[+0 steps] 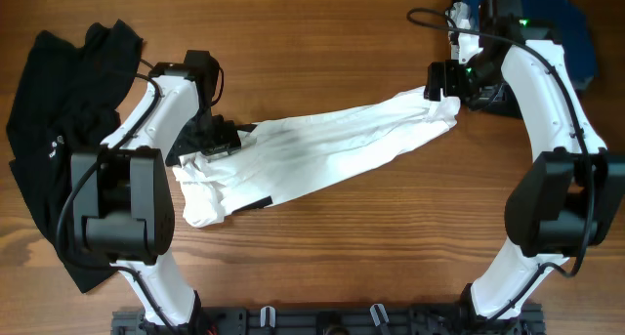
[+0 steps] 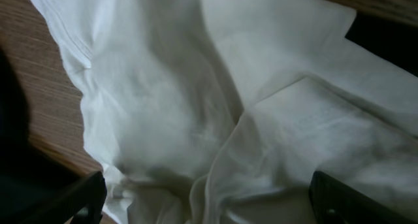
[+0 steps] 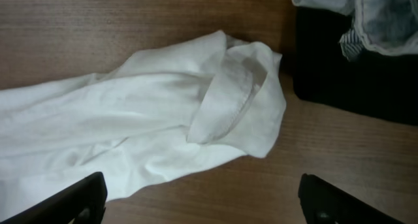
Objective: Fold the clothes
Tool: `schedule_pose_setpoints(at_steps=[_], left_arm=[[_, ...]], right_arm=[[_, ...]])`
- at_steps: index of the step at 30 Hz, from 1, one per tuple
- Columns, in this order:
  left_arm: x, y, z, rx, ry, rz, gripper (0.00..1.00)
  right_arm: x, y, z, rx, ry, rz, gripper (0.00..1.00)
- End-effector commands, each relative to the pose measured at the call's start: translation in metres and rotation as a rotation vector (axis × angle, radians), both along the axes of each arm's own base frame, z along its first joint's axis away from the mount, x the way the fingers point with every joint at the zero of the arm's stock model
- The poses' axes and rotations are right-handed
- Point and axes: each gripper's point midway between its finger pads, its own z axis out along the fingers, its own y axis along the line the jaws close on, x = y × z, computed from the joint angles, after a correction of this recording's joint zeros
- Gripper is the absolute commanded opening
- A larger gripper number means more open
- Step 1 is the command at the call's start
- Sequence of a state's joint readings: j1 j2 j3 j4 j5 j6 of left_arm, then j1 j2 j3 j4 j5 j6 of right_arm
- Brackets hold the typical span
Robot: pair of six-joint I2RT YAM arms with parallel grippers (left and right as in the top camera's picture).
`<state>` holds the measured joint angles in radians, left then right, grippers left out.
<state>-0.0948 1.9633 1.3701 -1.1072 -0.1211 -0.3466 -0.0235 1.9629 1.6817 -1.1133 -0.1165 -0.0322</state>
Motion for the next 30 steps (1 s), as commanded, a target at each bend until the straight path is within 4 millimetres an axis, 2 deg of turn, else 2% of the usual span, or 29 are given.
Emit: schedule_pose_setpoints(at_steps=[1,4,7,10,15,21,26,27,28,30], left_arm=[[0.029,0.003,0.034,-0.020,-0.111,0.026,1.00],[0.049,0.003,0.067,-0.031,-0.222,0.029,1.00],[0.064,0.002,0.101,-0.041,-0.345,0.028,1.00],[0.068,0.002,0.119,-0.047,-0.412,0.027,1.00],[0.067,0.002,0.119,-0.047,-0.405,0.027,1.00],[0.069,0.001,0.117,-0.047,-0.408,0.027,1.00],[0.070,0.001,0.117,-0.047,-0.410,0.027,1.00],[0.070,0.001,0.117,-0.047,-0.411,0.027,1.00],[0.071,0.001,0.117,-0.047,-0.413,0.027,1.00],[0.072,0.001,0.117,-0.047,-0.417,0.027,1.00]], right_arm=[[-0.006,0.003,-0.026,0.030,0.020,0.048,1.00],[-0.004,0.005,-0.045,0.040,0.018,0.074,1.00],[0.006,0.004,-0.060,0.039,-0.017,0.068,0.99],[0.018,0.000,-0.068,0.020,-0.059,0.040,1.00],[0.021,-0.006,-0.090,-0.006,-0.043,0.007,1.00],[0.008,-0.005,-0.130,0.005,0.066,-0.038,0.99],[0.002,-0.005,-0.138,0.013,0.106,-0.105,0.96],[0.001,-0.005,-0.139,0.015,0.114,-0.117,0.88],[-0.003,-0.005,-0.139,0.017,0.132,-0.137,0.75],[-0.009,-0.006,-0.139,0.021,0.160,-0.181,0.13]])
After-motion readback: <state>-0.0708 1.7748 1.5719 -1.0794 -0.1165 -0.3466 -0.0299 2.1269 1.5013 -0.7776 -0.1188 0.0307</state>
